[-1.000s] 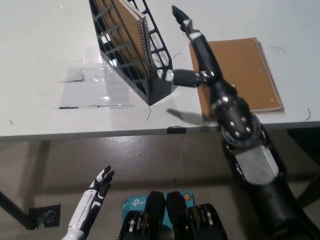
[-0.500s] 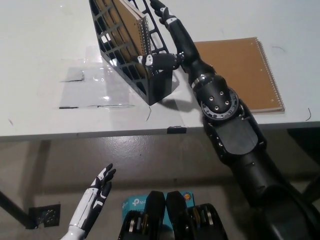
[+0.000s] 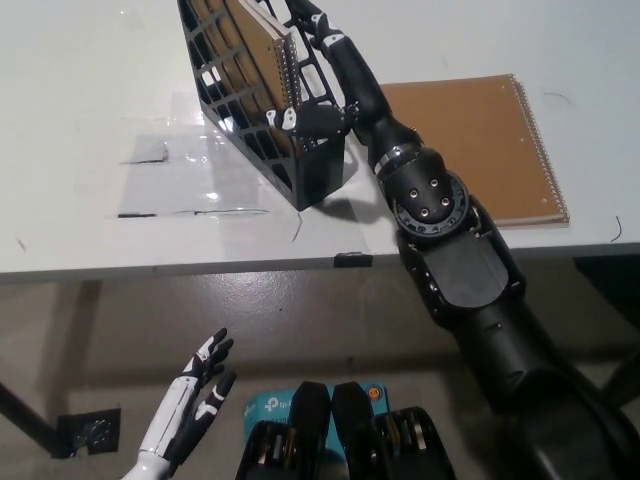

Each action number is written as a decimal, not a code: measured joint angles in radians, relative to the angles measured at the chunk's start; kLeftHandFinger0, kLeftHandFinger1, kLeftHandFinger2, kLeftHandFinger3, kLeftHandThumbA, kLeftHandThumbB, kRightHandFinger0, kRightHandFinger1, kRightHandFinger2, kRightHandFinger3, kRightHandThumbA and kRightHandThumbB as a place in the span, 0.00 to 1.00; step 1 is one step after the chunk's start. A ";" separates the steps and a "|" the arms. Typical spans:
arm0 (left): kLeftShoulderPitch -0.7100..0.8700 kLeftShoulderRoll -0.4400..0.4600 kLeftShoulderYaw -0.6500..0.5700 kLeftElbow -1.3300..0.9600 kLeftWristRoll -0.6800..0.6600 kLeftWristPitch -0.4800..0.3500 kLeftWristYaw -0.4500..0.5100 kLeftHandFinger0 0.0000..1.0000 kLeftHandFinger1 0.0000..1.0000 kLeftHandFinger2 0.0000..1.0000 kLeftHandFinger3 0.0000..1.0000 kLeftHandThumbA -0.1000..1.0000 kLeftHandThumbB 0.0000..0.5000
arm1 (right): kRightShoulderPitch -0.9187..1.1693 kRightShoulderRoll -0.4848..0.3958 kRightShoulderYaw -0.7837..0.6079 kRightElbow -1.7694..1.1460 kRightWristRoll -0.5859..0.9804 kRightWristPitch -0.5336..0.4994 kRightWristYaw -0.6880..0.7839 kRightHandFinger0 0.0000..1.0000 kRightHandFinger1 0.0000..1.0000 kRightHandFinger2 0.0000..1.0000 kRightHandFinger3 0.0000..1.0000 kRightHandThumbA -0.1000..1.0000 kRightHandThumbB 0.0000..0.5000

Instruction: Use the right hand to pick up a book from the book holder on the left side and put it on another book on the right side

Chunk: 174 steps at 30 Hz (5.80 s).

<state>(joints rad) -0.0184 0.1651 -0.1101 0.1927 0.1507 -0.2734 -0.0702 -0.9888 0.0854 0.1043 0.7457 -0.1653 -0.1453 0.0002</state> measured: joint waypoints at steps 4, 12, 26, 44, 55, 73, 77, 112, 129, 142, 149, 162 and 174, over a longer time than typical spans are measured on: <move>0.000 0.000 0.000 -0.001 -0.001 0.009 -0.001 1.00 1.00 1.00 1.00 0.91 0.43 | -0.019 0.013 -0.014 0.016 0.018 0.009 0.000 1.00 1.00 1.00 1.00 1.00 0.63; -0.002 0.000 0.000 -0.001 0.000 0.013 -0.001 1.00 1.00 1.00 1.00 0.93 0.43 | -0.069 0.021 -0.020 0.070 0.030 0.031 0.000 1.00 1.00 1.00 1.00 1.00 0.67; -0.009 0.000 0.001 -0.021 -0.001 0.033 -0.011 1.00 1.00 1.00 1.00 0.93 0.46 | -0.131 0.027 -0.030 0.241 0.048 0.031 -0.001 1.00 1.00 1.00 1.00 1.00 0.66; -0.033 0.000 0.001 -0.022 0.001 0.033 -0.012 1.00 1.00 1.00 1.00 0.92 0.47 | -0.192 0.026 -0.061 0.382 0.067 -0.029 -0.068 0.00 0.09 0.34 0.29 0.07 0.31; -0.041 0.000 0.001 -0.022 -0.002 0.035 -0.015 1.00 1.00 1.00 1.00 0.92 0.43 | -0.185 0.028 -0.098 0.364 0.087 -0.035 -0.091 0.00 0.10 0.40 0.33 0.18 0.36; -0.050 0.000 0.000 -0.018 -0.004 0.036 -0.015 1.00 1.00 1.00 1.00 0.89 0.40 | -0.184 0.065 -0.359 0.178 0.320 0.091 -0.008 0.00 0.35 0.77 0.86 0.00 0.18; -0.052 0.000 0.000 -0.017 -0.003 0.036 -0.015 1.00 1.00 1.00 1.00 0.90 0.42 | -0.185 0.069 -0.415 0.078 0.391 0.168 -0.006 0.00 0.32 0.78 0.85 0.00 0.15; -0.070 0.002 0.001 -0.011 0.001 0.043 -0.015 1.00 1.00 1.00 1.00 0.83 0.41 | -0.312 -0.195 -0.745 -0.067 0.886 0.602 -0.050 0.00 0.16 0.58 1.00 0.00 0.11; -0.070 0.002 0.001 -0.011 0.002 0.056 -0.015 0.99 1.00 1.00 1.00 0.80 0.35 | -0.289 -0.295 -0.702 0.223 0.883 0.611 -0.003 0.00 0.15 0.61 1.00 0.00 0.11; -0.070 0.002 0.002 -0.010 0.002 0.059 -0.015 1.00 1.00 1.00 1.00 0.83 0.39 | -0.287 -0.378 -0.627 0.588 0.791 0.513 0.026 0.00 0.07 0.65 1.00 0.00 0.12; -0.070 0.002 0.002 -0.010 0.002 0.062 -0.015 1.00 1.00 1.00 1.00 0.83 0.40 | -0.289 -0.423 -0.611 0.637 0.748 0.456 0.022 0.00 0.06 0.65 1.00 0.00 0.16; -0.069 0.002 0.001 -0.010 0.004 0.063 -0.014 1.00 1.00 1.00 1.00 0.81 0.35 | -0.312 -0.448 -0.593 0.648 0.699 0.428 0.022 0.00 0.10 0.68 1.00 0.00 0.25; -0.069 0.002 0.001 -0.010 0.010 0.063 -0.012 1.00 1.00 1.00 1.00 0.82 0.36 | -0.312 -0.442 -0.614 0.653 0.688 0.396 0.020 0.00 0.16 0.67 0.45 0.00 0.34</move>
<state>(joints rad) -0.0876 0.1668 -0.1089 0.1828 0.1605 -0.2104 -0.0827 -1.3012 -0.3563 -0.5099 1.3990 0.5223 0.2509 0.0201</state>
